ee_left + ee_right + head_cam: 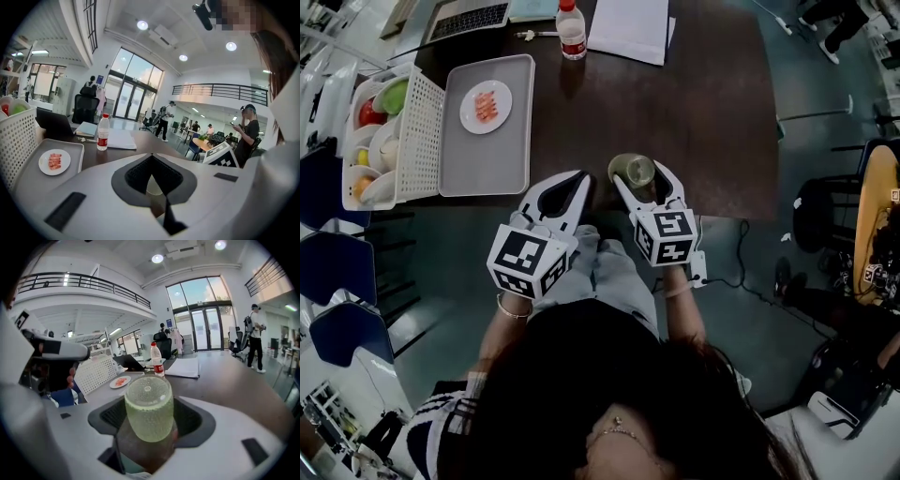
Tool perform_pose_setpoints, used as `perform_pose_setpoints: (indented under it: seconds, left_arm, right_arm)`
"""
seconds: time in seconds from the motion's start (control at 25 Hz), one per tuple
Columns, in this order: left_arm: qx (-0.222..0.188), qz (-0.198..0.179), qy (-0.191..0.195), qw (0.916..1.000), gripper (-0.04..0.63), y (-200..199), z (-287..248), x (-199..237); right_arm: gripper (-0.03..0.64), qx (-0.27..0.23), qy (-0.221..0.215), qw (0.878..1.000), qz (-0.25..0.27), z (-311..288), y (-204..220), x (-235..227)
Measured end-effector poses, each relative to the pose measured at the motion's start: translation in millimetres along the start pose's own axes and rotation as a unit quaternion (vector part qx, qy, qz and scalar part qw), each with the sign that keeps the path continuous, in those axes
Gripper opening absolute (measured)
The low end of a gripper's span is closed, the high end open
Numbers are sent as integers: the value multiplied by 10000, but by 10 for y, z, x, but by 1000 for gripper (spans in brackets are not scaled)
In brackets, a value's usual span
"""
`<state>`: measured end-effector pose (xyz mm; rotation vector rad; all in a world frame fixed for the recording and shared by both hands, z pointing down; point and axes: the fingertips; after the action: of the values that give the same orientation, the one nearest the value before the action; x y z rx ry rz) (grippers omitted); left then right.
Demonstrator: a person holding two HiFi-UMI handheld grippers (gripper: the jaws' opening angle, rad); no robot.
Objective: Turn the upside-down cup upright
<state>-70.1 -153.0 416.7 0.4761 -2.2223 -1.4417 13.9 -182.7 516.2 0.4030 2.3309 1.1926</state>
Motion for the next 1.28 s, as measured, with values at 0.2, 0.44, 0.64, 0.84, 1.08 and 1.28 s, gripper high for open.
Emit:
perform_pose_setpoints:
  seconds: [0.2,0.44,0.64,0.84,1.08,1.28]
  left_arm:
    - [-138,-23,35,9999,2,-104,37,-19]
    - [-287,-108,54,9995,2,-231,74,-31]
    - [-420,-187,78,9989,2,-327,109,-52]
    - [-553,-251,71,9981,2,-420,117,-54]
    - [-704,-257,148,9971,1,-533,125,-36]
    - [-807,-238,161,9963,2,-589,159,-24]
  right_arm:
    - [322,-270,-232,9993,-112,245,-280,123]
    - [322,-644,-283,9975,-121,495,-606,229]
    - [322,-980,-273,9947,-112,691,-821,271]
    - [322,-1232,-250,9920,-154,834,-961,258]
    - [322,-1497,-682,9821,-916,874,-1046,282]
    - [322,-1618,-1053,9679,-1609,886,-1050,270]
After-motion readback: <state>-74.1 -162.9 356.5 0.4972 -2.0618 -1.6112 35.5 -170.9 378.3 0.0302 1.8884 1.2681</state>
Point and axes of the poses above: the fingertips, and each gripper's own axes: z backward along the fingers, x to its left, y out of its underside, and after that the axes turned 6 degrees about -z, right-handed
